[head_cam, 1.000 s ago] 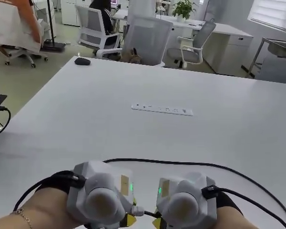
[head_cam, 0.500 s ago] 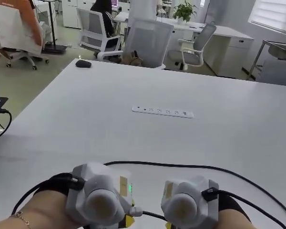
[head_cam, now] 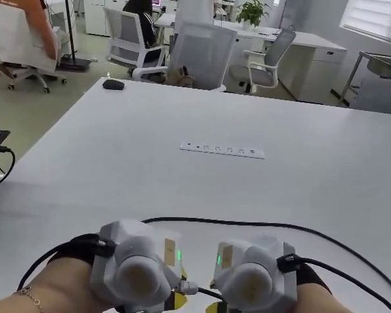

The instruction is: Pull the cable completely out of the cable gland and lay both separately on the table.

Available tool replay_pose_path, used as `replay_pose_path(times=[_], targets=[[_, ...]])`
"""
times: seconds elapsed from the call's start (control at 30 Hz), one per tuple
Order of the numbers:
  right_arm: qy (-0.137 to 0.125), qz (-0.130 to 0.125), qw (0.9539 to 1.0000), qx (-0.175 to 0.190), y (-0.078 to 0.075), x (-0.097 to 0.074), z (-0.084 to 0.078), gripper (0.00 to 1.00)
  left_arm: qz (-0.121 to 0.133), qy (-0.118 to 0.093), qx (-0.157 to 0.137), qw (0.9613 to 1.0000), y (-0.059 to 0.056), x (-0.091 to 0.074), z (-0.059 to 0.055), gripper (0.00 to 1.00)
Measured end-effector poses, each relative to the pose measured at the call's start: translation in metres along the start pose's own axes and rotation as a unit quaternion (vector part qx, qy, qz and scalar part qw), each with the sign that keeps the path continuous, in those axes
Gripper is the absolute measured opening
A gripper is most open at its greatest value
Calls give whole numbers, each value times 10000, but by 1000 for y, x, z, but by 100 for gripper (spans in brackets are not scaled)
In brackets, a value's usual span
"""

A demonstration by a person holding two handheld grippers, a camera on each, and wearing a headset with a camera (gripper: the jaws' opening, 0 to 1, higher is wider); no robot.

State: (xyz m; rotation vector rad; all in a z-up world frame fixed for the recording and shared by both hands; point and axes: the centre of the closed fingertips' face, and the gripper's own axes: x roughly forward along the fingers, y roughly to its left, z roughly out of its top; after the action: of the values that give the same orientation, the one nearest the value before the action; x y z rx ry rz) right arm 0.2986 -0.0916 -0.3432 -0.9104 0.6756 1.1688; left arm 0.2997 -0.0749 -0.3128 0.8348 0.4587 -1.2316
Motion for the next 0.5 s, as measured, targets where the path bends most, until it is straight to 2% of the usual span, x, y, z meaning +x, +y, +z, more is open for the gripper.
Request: replay_pose_path(times=[0.03,0.3,0.4,0.5], targets=[[57,-44,10000,-59,-2,1,-2,3,-38,6,7,10000,-1,0,0,17],[78,-97,9999,115,-6,1,-5,3,-10,2,8,10000,2,2,-1,17],[386,-163,9991,72,-8,2,-18,3,23,57,-29,10000,4,1,-5,17],[528,-186,9982,221,-11,3,-26,3,38,87,-41,9999,4,1,-7,17]])
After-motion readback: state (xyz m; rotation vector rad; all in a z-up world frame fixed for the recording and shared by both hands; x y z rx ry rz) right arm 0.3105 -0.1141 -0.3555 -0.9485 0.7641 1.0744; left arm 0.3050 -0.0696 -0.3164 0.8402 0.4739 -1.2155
